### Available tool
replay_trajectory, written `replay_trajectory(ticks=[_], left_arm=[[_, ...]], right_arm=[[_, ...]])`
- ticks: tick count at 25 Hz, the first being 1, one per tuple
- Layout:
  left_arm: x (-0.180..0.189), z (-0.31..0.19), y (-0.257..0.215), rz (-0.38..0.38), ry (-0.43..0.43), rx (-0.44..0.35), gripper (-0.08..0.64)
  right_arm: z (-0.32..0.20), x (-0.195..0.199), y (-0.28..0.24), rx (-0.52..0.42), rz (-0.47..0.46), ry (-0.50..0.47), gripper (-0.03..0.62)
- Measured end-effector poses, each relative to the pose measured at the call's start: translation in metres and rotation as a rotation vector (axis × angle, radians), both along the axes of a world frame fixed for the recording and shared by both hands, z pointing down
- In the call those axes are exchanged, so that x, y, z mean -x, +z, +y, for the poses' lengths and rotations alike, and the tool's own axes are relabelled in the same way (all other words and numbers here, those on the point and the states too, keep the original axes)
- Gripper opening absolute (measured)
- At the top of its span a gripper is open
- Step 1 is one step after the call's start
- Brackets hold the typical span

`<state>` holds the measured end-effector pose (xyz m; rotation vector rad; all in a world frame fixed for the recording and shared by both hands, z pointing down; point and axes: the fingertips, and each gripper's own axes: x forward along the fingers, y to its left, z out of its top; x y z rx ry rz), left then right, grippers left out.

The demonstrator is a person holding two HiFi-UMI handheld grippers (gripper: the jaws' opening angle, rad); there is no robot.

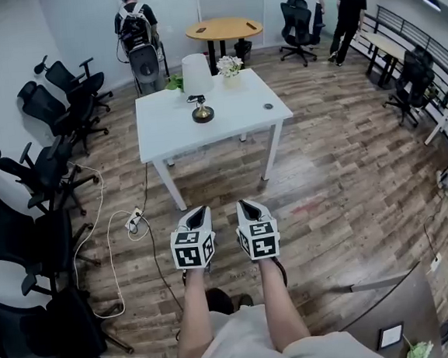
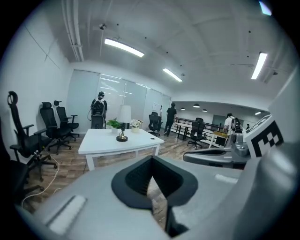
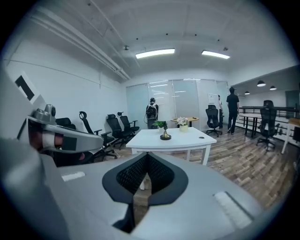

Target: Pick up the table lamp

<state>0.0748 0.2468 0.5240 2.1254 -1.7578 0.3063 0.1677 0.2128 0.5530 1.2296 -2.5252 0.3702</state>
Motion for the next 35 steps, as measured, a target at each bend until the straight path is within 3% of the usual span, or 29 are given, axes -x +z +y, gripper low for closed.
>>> replay_trajectory(ticks=[4,8,12,16,28,35], left_arm=[[-0.006,-0.009,0.001,0.034,0.029,0.01,0.0],[-0.002,-0.022,0.003,0.061,0.07,0.006,0.0],[0.006,-0.054,0.003,0.054,0.115,-0.004,0.0],[0.014,-0.088,-0.005,0.102,0.116,-0.026,0.0],[0.081,-0.206,-0.001,0.142,0.115,-0.039,0.0],[0.065,-0.281,-0.025,0.136,0.26,-0.046,0.0]], right_arm=[[-0.008,0.006,-0.005,0.009,-0.075,-0.02,0.026],[-0.018,0.019,0.001,0.029,-0.08,-0.021,0.026],[-0.046,0.03,0.002,0.036,-0.097,-0.012,0.026],[-0.077,0.033,-0.008,0.037,-0.168,-0.012,0.026],[-0.193,0.076,-0.002,0.009,-0.099,0.069,0.026],[-0.258,0.086,-0.02,-0.005,-0.082,0.14,0.026]])
